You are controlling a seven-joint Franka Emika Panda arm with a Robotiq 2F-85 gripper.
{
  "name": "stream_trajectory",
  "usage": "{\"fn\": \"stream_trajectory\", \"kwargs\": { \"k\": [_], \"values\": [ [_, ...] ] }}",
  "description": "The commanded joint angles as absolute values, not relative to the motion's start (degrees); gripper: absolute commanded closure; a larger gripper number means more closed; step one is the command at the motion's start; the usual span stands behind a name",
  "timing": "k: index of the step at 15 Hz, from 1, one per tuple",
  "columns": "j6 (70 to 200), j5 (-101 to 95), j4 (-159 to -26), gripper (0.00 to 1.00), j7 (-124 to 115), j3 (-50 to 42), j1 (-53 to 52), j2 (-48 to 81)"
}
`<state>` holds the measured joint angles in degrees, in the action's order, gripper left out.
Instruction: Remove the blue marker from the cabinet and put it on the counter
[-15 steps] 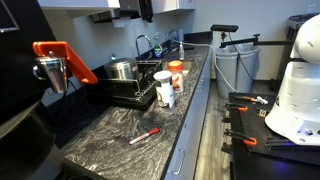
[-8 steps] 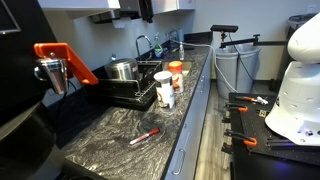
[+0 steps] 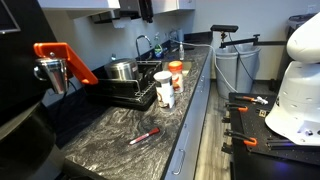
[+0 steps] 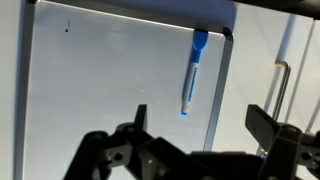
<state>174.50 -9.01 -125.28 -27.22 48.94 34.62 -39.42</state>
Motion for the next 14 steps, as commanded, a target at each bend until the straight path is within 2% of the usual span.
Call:
{"fn": "stream_trajectory", "kwargs": {
  "k": [1, 12, 14],
  "values": [
    [174.55, -7.33, -125.4, 0.0, -25.79, 49.16, 34.79, -39.69],
    [174.55, -7.32, -125.4, 0.0, -25.79, 49.15, 34.8, -39.68],
    [173.77, -7.13, -123.81, 0.0, -27.76, 51.74, 38.01, -41.23]
  ]
}}
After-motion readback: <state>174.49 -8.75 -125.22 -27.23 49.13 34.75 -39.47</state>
